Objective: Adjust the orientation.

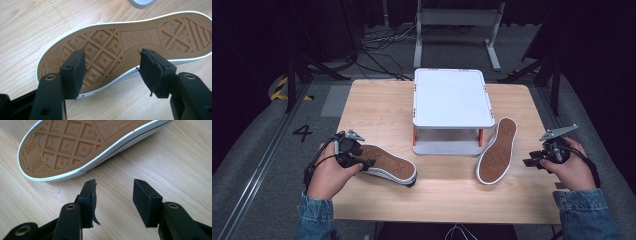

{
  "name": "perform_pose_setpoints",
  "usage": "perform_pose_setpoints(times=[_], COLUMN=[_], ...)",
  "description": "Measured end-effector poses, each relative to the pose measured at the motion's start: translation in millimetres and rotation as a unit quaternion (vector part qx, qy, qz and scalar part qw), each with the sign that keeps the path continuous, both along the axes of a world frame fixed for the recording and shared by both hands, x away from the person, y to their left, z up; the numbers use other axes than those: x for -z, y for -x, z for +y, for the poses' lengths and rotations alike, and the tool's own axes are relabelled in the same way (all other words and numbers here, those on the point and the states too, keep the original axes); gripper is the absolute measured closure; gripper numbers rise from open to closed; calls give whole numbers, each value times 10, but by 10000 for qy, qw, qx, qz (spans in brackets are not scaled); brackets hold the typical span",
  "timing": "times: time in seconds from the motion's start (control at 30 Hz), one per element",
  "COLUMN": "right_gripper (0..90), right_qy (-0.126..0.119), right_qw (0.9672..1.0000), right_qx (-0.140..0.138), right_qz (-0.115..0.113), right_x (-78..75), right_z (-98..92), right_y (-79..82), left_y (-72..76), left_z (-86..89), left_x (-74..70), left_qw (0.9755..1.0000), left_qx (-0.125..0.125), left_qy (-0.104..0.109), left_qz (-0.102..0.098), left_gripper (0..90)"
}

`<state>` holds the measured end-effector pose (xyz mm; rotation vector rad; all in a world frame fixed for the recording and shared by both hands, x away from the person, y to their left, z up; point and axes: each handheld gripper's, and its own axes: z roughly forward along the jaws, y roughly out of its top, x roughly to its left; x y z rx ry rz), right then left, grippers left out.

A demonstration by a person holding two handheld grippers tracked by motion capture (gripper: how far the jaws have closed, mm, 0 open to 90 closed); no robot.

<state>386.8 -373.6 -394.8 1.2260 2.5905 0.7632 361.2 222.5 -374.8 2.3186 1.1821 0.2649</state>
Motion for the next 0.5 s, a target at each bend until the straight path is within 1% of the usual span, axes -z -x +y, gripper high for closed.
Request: perform_pose_setpoints(times=[0.03, 0.13, 0.17, 0.2, 0.23, 0.27, 0.3, 0.33, 0.37, 0.4, 0.43, 0.5], right_gripper=[547, 542, 542, 542, 542, 542, 543, 546, 547, 548, 549, 549], right_qy=[0, -29, -23, -61, -100, -100, -105, -120, -105, -101, -83, -94], right_qw=[10000, 10000, 10000, 10000, 9999, 9999, 9999, 9999, 9999, 9999, 10000, 10000], right_qx=[13, 33, 31, 33, 11, 11, 1, 3, 3, -6, -2, 4], right_qz=[6, -14, -29, -54, -52, -52, -66, -79, -53, -35, -4, 20], right_x=[-1, 8, 9, 19, 30, 30, 37, 46, 51, 61, 75, 85], right_z=[-7, -9, -9, -2, 9, 9, 16, 23, 26, 28, 32, 32], right_y=[8, 14, 16, 17, 17, 17, 17, 20, 26, 35, 48, 57], left_y=[4, 12, 16, 21, 33, 33, 42, 41, 36, 25, 14, -4], left_z=[-7, -22, -27, -33, -63, -63, -83, -97, -108, -117, -132, -144], left_x=[-5, -11, -19, -28, -64, -64, -91, -103, -117, -129, -129, -124], left_qw=[10000, 9997, 9997, 9998, 9998, 9998, 9999, 9999, 10000, 9997, 9997, 9997], left_qx=[-24, -31, 35, 40, 43, 43, 17, 22, 12, -133, -191, -163], left_qy=[14, 219, 221, 198, 60, 60, 53, 73, 89, 118, 81, 61], left_qz=[-21, -53, -102, -96, -172, -172, -148, -89, 42, 179, 149, 175], left_gripper=[386, 387, 391, 402, 409, 436, 436, 478, 516, 566, 632, 720])
